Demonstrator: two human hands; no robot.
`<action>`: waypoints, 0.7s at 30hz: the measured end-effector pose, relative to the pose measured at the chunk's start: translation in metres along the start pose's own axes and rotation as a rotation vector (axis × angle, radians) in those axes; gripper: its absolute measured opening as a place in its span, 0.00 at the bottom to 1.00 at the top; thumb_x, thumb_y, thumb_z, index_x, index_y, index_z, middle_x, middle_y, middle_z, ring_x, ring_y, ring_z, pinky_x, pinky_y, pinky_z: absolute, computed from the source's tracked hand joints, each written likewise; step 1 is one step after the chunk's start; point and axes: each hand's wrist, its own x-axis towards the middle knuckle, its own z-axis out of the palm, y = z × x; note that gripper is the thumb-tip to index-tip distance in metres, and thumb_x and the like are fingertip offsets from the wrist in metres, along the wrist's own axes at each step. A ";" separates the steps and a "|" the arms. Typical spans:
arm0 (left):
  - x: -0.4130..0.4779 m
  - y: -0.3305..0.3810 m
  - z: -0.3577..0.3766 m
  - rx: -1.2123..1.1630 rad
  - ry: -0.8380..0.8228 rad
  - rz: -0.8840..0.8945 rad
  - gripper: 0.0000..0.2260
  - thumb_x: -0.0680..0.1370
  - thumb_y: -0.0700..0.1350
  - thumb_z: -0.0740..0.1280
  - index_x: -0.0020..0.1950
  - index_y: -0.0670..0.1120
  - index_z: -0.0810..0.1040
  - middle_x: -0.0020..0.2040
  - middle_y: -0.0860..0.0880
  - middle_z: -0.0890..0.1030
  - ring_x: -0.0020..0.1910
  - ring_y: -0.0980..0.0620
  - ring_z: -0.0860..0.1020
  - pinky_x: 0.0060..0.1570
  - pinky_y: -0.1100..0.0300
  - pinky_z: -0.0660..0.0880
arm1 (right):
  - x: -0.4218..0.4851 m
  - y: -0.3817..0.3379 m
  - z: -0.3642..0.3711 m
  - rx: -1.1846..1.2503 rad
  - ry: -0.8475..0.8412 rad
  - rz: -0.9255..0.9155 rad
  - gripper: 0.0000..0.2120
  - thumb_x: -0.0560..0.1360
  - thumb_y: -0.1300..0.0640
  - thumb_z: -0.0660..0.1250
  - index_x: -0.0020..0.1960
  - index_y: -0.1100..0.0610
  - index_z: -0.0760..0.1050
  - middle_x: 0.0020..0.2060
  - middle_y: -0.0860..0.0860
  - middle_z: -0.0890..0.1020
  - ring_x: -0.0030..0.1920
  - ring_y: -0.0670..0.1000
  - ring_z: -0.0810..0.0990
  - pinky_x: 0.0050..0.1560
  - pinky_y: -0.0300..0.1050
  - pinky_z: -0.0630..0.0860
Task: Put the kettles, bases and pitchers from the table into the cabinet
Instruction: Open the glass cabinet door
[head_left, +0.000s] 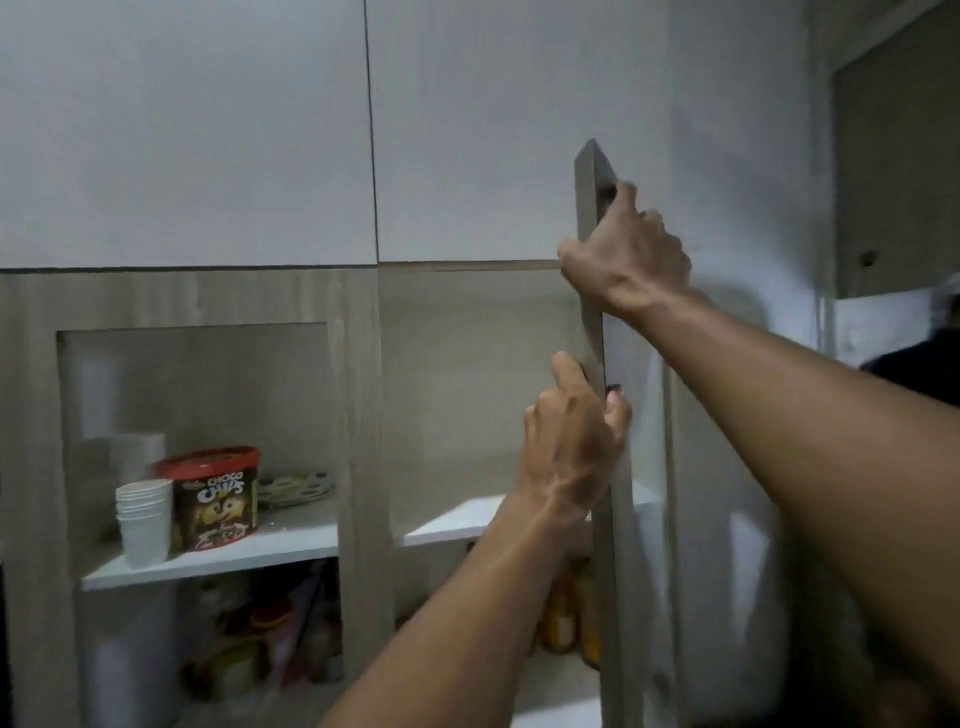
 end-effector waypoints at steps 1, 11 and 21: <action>-0.005 0.019 0.007 -0.031 -0.038 0.018 0.12 0.79 0.50 0.64 0.50 0.46 0.62 0.37 0.47 0.77 0.37 0.41 0.77 0.36 0.53 0.70 | -0.005 0.013 -0.021 -0.022 -0.023 0.064 0.24 0.73 0.48 0.61 0.66 0.58 0.71 0.57 0.61 0.79 0.55 0.64 0.79 0.47 0.49 0.71; -0.047 0.180 0.114 -0.381 -0.425 -0.258 0.25 0.70 0.52 0.76 0.58 0.45 0.68 0.45 0.47 0.77 0.43 0.46 0.84 0.41 0.55 0.83 | -0.009 0.163 -0.185 -0.148 -0.038 0.255 0.12 0.72 0.57 0.64 0.32 0.59 0.68 0.30 0.54 0.74 0.37 0.59 0.78 0.32 0.42 0.67; -0.045 0.290 0.290 -0.309 -0.417 -0.347 0.35 0.67 0.63 0.74 0.61 0.37 0.74 0.57 0.39 0.79 0.55 0.40 0.79 0.50 0.49 0.78 | 0.045 0.338 -0.268 -0.081 -0.081 0.298 0.13 0.78 0.57 0.64 0.37 0.60 0.69 0.40 0.58 0.77 0.42 0.59 0.79 0.42 0.52 0.78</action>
